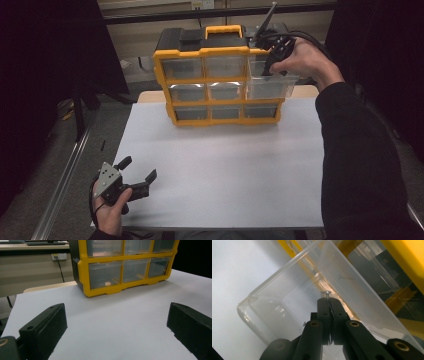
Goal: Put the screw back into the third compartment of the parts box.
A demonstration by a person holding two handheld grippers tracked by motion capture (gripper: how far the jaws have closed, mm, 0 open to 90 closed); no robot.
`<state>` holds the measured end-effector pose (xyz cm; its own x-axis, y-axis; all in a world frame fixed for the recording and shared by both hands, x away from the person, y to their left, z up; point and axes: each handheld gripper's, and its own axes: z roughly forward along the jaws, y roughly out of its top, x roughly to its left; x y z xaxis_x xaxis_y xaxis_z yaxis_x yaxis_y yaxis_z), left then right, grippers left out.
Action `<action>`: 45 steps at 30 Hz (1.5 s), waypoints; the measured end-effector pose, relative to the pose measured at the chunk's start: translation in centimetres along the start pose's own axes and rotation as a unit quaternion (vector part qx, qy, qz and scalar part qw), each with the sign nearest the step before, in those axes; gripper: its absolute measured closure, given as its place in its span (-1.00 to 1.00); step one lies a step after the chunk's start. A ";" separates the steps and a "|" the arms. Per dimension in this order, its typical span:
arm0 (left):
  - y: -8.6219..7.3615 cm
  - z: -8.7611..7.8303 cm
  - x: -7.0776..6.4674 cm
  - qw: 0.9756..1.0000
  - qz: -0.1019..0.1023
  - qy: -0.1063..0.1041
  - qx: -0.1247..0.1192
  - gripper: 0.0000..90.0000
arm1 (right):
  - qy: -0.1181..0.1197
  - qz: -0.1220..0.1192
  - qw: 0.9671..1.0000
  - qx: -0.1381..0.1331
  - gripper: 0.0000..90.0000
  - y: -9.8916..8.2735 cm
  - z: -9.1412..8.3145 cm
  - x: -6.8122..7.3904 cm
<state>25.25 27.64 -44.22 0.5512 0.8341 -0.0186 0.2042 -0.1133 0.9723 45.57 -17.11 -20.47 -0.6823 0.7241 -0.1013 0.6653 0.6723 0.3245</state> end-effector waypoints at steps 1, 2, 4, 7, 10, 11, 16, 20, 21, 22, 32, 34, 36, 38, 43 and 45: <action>0.0 0.0 0.0 1.000 0.000 0.000 0.000 -0.94 | 0.002 0.001 1.000 0.003 0.93 0.0 0.1 0.0; 0.0 0.0 0.0 1.000 0.000 -0.001 0.000 -0.94 | 0.005 0.004 1.000 0.004 0.93 0.0 0.3 0.0; 0.0 0.0 0.0 1.000 0.003 0.000 0.002 -0.94 | 0.005 0.002 1.000 0.009 0.93 0.1 0.5 0.0; 0.0 0.0 0.0 1.000 0.000 0.000 0.000 -0.94 | 0.009 0.006 1.000 0.014 0.93 0.1 0.8 0.0; 0.0 0.0 0.0 1.000 0.000 0.000 0.000 -0.94 | 0.009 0.006 1.000 0.016 0.93 0.1 0.9 -0.1; 0.0 0.0 0.0 1.000 0.000 -0.001 0.000 -0.94 | 0.009 0.008 1.000 0.016 0.93 0.2 1.0 -0.1; 0.0 0.0 0.0 1.000 0.003 -0.001 0.002 -0.94 | 0.011 0.011 1.000 0.013 0.93 0.2 1.1 -0.1; 0.0 0.0 0.0 1.000 0.003 -0.001 0.002 -0.94 | 0.011 0.011 1.000 0.013 0.91 0.1 1.0 0.0; 0.0 0.0 0.0 1.000 0.003 -0.001 0.002 -0.94 | 0.009 0.008 1.000 0.012 0.89 0.1 1.0 -0.1; 0.0 0.0 0.0 1.000 0.000 -0.001 0.000 -0.94 | 0.008 0.007 1.000 0.009 0.86 0.1 1.0 -0.1; 0.0 0.0 0.0 1.000 0.000 -0.001 0.000 -0.94 | 0.005 0.006 1.000 0.001 0.70 0.0 0.8 -0.1; 0.0 0.0 0.0 1.000 0.000 -0.001 -0.001 -0.94 | 0.006 0.010 1.000 0.001 0.68 -0.1 0.7 0.0; 0.0 0.0 0.0 1.000 0.000 -0.001 0.000 -0.94 | 0.004 0.010 1.000 -0.002 0.65 -0.2 0.6 0.0; 0.0 0.0 0.0 1.000 0.000 -0.001 -0.001 -0.94 | 0.000 0.013 1.000 -0.009 0.57 -0.2 0.4 -0.1; 0.0 0.0 0.0 1.000 0.000 -0.001 0.000 -0.94 | -0.011 0.012 1.000 -0.023 0.42 -0.3 -0.2 0.0; 0.0 0.0 0.0 1.000 0.000 0.000 0.000 -0.94 | -0.012 0.013 0.999 -0.029 0.39 -0.3 -0.4 0.0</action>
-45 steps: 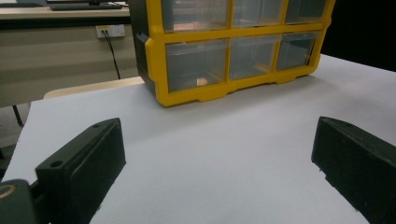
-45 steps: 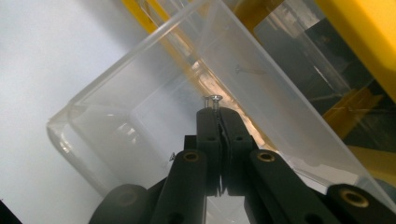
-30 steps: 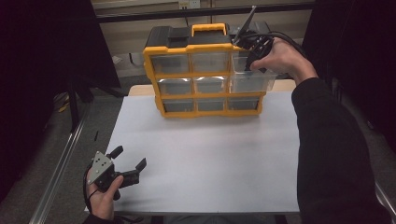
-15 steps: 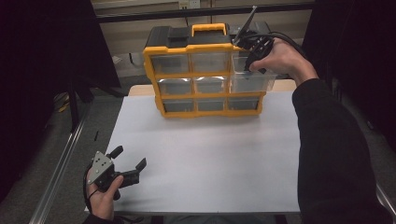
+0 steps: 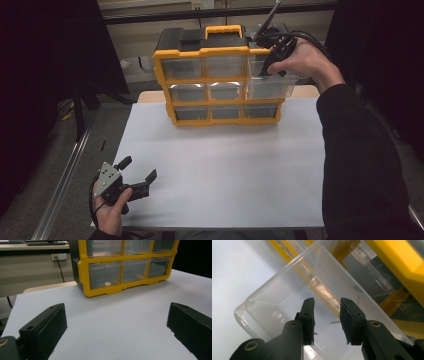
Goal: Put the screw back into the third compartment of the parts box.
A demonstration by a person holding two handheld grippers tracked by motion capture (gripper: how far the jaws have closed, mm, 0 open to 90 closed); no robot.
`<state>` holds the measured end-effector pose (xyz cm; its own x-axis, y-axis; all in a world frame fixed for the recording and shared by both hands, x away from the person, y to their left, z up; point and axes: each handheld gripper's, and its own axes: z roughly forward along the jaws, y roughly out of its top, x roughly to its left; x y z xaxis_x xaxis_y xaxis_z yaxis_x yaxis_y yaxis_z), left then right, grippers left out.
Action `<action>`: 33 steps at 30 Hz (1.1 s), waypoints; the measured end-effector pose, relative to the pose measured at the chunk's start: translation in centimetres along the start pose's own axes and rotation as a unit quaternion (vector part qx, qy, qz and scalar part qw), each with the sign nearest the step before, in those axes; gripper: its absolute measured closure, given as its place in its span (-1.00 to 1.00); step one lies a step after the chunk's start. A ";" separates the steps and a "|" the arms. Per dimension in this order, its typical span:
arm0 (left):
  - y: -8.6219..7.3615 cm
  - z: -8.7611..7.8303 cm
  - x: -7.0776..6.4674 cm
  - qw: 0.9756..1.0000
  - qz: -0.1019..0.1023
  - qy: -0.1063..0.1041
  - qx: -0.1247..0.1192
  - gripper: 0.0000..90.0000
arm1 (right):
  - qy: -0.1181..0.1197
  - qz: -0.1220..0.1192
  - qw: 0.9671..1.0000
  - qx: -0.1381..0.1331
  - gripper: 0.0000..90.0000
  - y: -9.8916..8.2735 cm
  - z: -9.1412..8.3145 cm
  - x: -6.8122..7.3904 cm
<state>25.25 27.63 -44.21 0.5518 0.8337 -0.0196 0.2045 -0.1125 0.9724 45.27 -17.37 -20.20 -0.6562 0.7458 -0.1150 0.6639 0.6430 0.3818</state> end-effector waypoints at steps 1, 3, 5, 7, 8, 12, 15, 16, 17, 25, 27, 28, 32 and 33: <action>0.0 0.0 0.0 1.000 0.000 0.000 0.000 -0.94 | 0.002 0.004 1.000 -0.002 0.36 0.0 -0.1 0.0; 0.0 0.0 0.0 1.000 0.000 0.000 0.000 -0.94 | -0.004 0.001 1.000 -0.004 0.31 -0.1 -0.4 -0.1; 0.0 0.0 0.0 1.000 0.000 0.000 0.000 -0.94 | -0.005 0.000 1.000 -0.011 0.28 -0.2 -0.6 0.0; 0.0 0.0 0.0 1.000 0.000 0.000 0.000 -0.94 | -0.005 0.001 1.000 -0.016 0.22 -0.3 -0.9 0.1; 0.0 0.0 0.0 1.000 0.001 0.000 0.000 -0.94 | -0.003 0.000 1.000 -0.020 0.20 -0.3 -1.0 0.1; 0.0 0.0 0.0 1.000 0.001 0.000 0.000 -0.94 | -0.006 0.002 0.999 -0.032 0.07 -0.2 -1.6 0.1; 0.0 0.0 0.0 1.000 0.000 0.000 0.000 -0.94 | -0.010 -0.001 0.999 -0.039 -0.04 -0.3 -1.8 0.1; 0.0 0.0 0.0 1.000 0.000 0.000 0.000 -0.94 | -0.010 0.000 0.999 -0.040 -0.06 -0.3 -1.9 0.2; 0.0 0.0 0.0 1.000 0.000 0.000 0.000 -0.94 | -0.010 0.003 0.999 -0.041 -0.08 -0.4 -2.0 0.2; 0.0 0.0 0.0 1.000 0.001 -0.001 0.001 -0.94 | -0.005 0.006 0.999 -0.053 -0.19 -0.5 -2.7 0.4; 0.0 0.0 0.0 1.000 0.001 0.000 0.001 -0.94 | -0.001 0.004 0.998 -0.059 -0.23 -0.5 -2.9 0.3; 0.0 0.0 0.0 1.000 0.002 -0.001 0.002 -0.94 | 0.002 0.010 0.998 -0.061 -0.25 -0.5 -3.1 0.4; 0.0 0.0 0.0 1.000 0.001 -0.001 0.002 -0.94 | 0.009 0.005 0.998 -0.070 -0.27 -0.4 -3.4 0.6; 0.0 0.0 0.0 1.000 0.001 -0.001 -0.001 -0.94 | 0.009 0.005 0.997 -0.072 -0.28 -0.4 -3.5 0.7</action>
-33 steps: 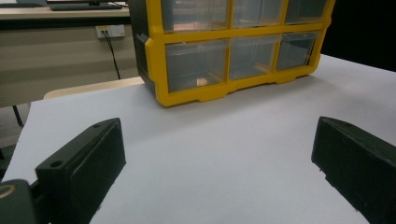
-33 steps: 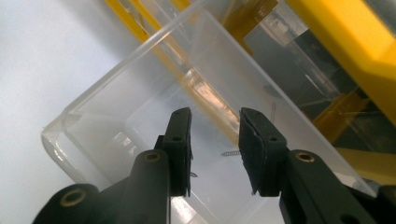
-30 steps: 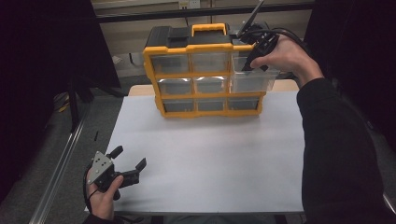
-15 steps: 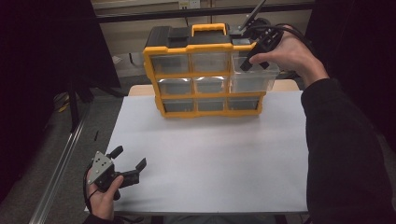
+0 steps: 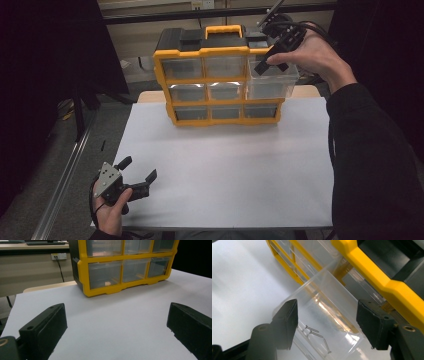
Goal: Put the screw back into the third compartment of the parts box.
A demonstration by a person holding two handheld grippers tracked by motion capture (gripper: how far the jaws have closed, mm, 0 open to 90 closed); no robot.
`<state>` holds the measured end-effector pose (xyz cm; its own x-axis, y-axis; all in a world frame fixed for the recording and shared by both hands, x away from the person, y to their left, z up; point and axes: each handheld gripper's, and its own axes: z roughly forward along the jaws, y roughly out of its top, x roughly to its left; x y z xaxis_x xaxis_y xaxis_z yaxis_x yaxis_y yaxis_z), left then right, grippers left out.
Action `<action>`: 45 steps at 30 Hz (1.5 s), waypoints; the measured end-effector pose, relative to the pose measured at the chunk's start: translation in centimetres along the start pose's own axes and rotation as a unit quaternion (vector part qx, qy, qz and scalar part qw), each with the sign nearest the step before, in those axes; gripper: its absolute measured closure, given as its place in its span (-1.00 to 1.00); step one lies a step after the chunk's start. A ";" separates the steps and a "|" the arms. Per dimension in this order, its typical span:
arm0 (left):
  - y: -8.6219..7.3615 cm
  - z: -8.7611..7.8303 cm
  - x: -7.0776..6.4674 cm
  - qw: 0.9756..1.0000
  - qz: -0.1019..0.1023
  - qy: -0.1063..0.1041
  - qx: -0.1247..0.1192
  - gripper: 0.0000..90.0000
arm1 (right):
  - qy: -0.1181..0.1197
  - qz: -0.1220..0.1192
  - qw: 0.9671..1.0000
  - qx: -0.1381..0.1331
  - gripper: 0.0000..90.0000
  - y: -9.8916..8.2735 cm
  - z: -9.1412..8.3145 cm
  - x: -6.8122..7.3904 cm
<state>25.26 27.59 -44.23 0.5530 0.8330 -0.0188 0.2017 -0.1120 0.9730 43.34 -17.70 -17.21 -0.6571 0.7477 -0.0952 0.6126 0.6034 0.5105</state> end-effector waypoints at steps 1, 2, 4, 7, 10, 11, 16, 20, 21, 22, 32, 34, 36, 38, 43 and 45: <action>0.0 0.0 0.0 1.000 0.001 -0.001 0.004 -0.94 | 0.003 0.000 1.000 -0.002 -0.29 0.0 0.0 0.1; 0.0 0.0 0.0 1.000 0.001 -0.001 0.004 -0.94 | 0.006 -0.002 1.000 -0.004 -0.30 0.1 -0.1 0.2; 0.0 0.0 0.0 1.000 0.002 0.000 0.003 -0.94 | 0.012 -0.007 1.000 -0.007 -0.34 0.2 -0.1 0.4; 0.0 0.0 0.0 1.000 0.001 0.000 0.003 -0.94 | 0.014 -0.012 1.000 -0.011 -0.44 0.3 0.0 0.8; 0.0 0.0 0.0 1.000 0.000 0.000 0.003 -0.94 | 0.021 -0.018 0.999 -0.023 -0.54 0.5 0.0 1.3; 0.0 0.0 0.0 1.000 0.001 0.000 0.002 -0.94 | 0.024 -0.021 0.999 -0.025 -0.57 0.5 0.0 1.4; 0.0 0.0 0.0 1.000 0.001 0.000 0.003 -0.94 | 0.034 -0.036 0.998 -0.037 -0.67 0.8 0.0 2.4; 0.0 0.0 0.0 1.000 0.001 0.001 0.003 -0.94 | 0.045 -0.054 0.997 -0.029 -0.76 1.1 0.2 3.4; 0.0 0.0 0.0 1.000 0.001 0.001 0.003 -0.94 | 0.043 -0.059 0.997 -0.029 -0.77 1.2 0.3 3.6; 0.0 -0.1 0.0 1.000 0.003 0.001 0.005 -0.94 | 0.046 -0.062 0.997 -0.029 -0.77 1.2 0.4 3.8; 0.0 0.0 0.0 1.000 0.001 0.000 0.002 -0.94 | 0.062 -0.091 0.994 -0.027 -0.83 1.9 1.0 5.8; 0.0 -0.1 0.0 1.000 0.001 0.000 0.002 -0.94 | 0.064 -0.095 0.993 -0.026 -0.83 2.0 1.3 6.3; 0.0 -0.1 0.0 1.000 0.000 0.001 0.002 -0.94 | 0.064 -0.105 0.992 -0.027 -0.83 2.1 1.5 6.7; 0.0 -0.1 0.0 1.000 0.000 0.001 0.003 -0.94 | 0.067 -0.108 0.991 -0.029 -0.83 2.2 1.7 7.2; 0.0 0.0 0.0 1.000 -0.003 -0.001 0.000 -0.94 | 0.074 -0.124 0.989 -0.028 -0.80 2.3 2.6 8.5; 0.0 -0.1 0.0 1.000 -0.004 -0.001 0.000 -0.94 | 0.072 -0.131 0.988 -0.029 -0.80 2.3 3.0 8.8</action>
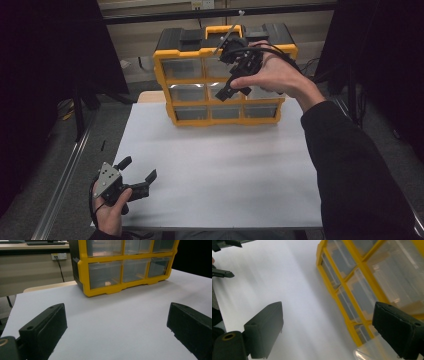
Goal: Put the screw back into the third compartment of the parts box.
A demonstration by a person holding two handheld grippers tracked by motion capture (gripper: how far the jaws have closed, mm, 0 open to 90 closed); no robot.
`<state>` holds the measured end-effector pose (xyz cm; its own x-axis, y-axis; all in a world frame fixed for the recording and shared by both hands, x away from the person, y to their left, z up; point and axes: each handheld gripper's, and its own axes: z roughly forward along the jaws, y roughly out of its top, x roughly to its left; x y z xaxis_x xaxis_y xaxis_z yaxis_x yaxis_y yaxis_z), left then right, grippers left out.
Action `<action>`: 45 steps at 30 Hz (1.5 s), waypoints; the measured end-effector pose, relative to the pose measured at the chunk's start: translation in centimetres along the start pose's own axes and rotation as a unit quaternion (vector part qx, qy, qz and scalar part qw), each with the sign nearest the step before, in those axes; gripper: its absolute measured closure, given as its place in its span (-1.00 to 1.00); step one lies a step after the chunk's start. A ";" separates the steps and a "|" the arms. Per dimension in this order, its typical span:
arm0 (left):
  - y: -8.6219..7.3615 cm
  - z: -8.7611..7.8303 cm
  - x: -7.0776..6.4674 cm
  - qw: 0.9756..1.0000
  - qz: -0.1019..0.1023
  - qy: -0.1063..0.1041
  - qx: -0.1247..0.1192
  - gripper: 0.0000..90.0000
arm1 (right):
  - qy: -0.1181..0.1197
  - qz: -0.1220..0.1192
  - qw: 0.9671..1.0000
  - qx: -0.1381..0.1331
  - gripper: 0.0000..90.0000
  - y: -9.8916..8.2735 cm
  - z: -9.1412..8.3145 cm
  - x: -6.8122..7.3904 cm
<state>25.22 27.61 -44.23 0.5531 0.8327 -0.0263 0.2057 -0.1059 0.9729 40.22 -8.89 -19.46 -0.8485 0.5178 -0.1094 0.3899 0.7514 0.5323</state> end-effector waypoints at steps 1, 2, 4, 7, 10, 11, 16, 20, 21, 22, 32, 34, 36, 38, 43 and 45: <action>0.0 0.0 0.0 1.000 0.001 0.000 0.000 -0.94 | 0.003 0.000 1.000 0.001 -0.80 0.0 0.2 0.2; 0.0 0.0 0.0 1.000 0.001 0.000 0.000 -0.94 | 0.005 -0.001 1.000 0.003 -0.80 0.0 0.5 0.5; 0.0 0.0 0.0 1.000 0.001 0.001 0.003 -0.94 | 0.007 -0.003 1.000 0.005 -0.80 0.0 0.8 0.8; 0.0 0.0 0.1 1.000 0.007 -0.002 0.003 -0.94 | 0.014 -0.006 1.000 0.008 -0.79 -0.2 1.4 1.2; 0.0 0.0 0.1 1.000 0.006 0.000 0.001 -0.94 | 0.020 -0.004 1.000 0.005 -0.79 -0.6 2.0 1.9; 0.0 0.0 0.0 1.000 0.007 0.002 0.001 -0.94 | 0.023 -0.009 1.000 0.007 -0.79 -0.8 2.2 2.0; 0.0 0.0 0.0 1.000 0.004 0.001 0.000 -0.94 | 0.025 -0.002 1.000 0.016 -0.79 -1.7 3.5 2.8; 0.0 0.0 0.1 1.000 0.004 0.000 0.002 -0.94 | 0.026 -0.005 1.000 0.013 -0.79 -2.5 4.2 3.3; 0.0 0.0 0.1 1.000 0.007 0.000 0.003 -0.94 | 0.028 -0.007 0.999 0.015 -0.79 -2.7 4.3 3.5; 0.0 0.0 0.1 1.000 0.004 0.001 0.001 -0.94 | 0.027 -0.008 0.999 0.016 -0.79 -3.0 4.6 3.6; 0.0 0.0 0.1 1.000 0.007 0.001 0.003 -0.94 | 0.030 0.016 0.999 0.026 -0.79 -5.8 7.1 3.9; 0.0 0.0 0.1 1.000 0.005 0.001 0.001 -0.94 | 0.030 0.016 0.999 0.025 -0.79 -6.4 7.5 3.9; 0.0 0.0 0.1 1.000 0.007 0.001 0.002 -0.94 | 0.028 0.025 0.999 0.029 -0.79 -7.1 8.0 4.0; 0.0 0.0 0.1 1.000 0.007 -0.001 0.001 -0.94 | 0.027 0.028 0.999 0.033 -0.80 -7.7 8.6 4.1; 0.0 -0.1 0.1 1.000 0.007 0.000 0.002 -0.94 | 0.033 0.048 0.997 0.041 -0.80 -9.1 9.8 4.1; 0.0 -0.1 0.1 1.000 0.007 0.000 0.002 -0.94 | 0.039 0.056 0.997 0.039 -0.80 -9.8 10.3 4.1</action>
<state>25.22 27.73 -44.21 0.5556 0.8313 -0.0119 0.2013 -0.1206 0.9721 36.68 -9.90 -33.78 -0.8220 0.5693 0.0145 0.5080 0.7214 0.4706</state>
